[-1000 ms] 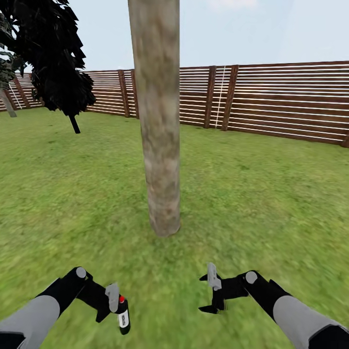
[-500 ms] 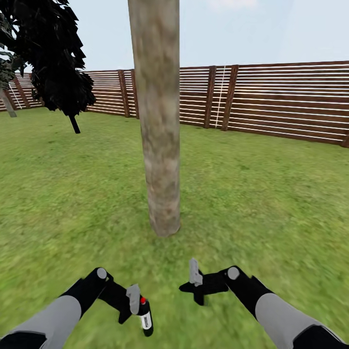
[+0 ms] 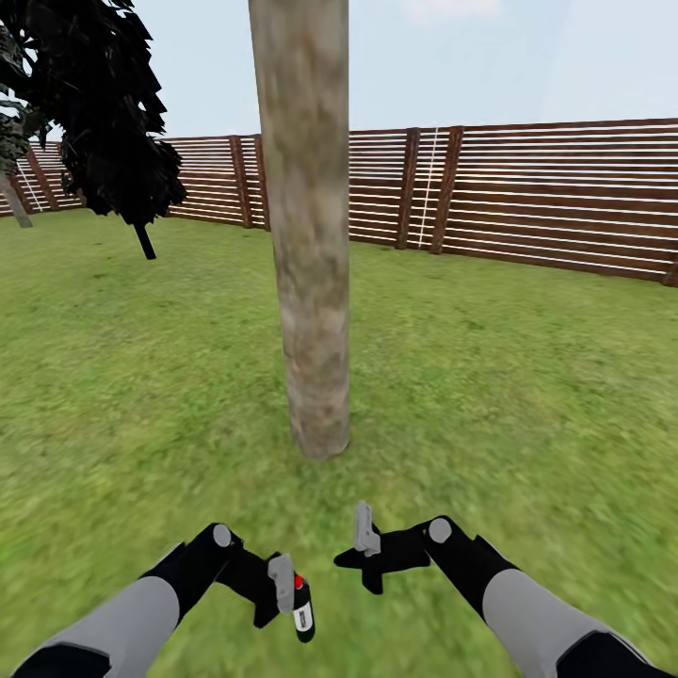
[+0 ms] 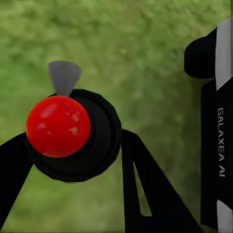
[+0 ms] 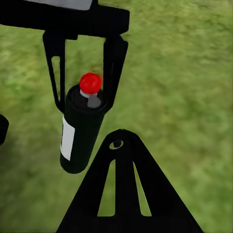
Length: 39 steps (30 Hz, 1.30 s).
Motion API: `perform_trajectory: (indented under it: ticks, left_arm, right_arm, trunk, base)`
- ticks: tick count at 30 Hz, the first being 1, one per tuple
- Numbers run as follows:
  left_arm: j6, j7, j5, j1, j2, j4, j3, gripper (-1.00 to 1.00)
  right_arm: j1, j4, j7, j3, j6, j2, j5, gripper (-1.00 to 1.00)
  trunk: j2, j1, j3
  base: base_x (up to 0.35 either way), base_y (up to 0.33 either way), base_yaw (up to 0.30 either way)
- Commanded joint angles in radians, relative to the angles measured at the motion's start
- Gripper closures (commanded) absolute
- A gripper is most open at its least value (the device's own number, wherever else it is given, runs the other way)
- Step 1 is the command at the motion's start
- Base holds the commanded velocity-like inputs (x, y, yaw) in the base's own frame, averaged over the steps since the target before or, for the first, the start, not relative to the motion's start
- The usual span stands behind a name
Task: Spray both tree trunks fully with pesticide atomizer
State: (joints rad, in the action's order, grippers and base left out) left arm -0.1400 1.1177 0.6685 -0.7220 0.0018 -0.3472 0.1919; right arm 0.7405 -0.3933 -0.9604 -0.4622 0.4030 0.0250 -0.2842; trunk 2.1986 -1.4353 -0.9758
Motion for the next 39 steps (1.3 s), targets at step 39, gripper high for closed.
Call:
perform_trajectory:
  ticks: [39]
  left_arm:
    - [0.003,-0.002,0.001,-0.011,-0.077,-0.064,0.012,1.0]
  right_arm:
    - [0.0,0.005,0.003,0.002,0.004,-0.001,-0.009,1.0]
  trunk:
    - [0.0,0.0,-0.001]
  base:
    - [0.0,0.0,0.0]
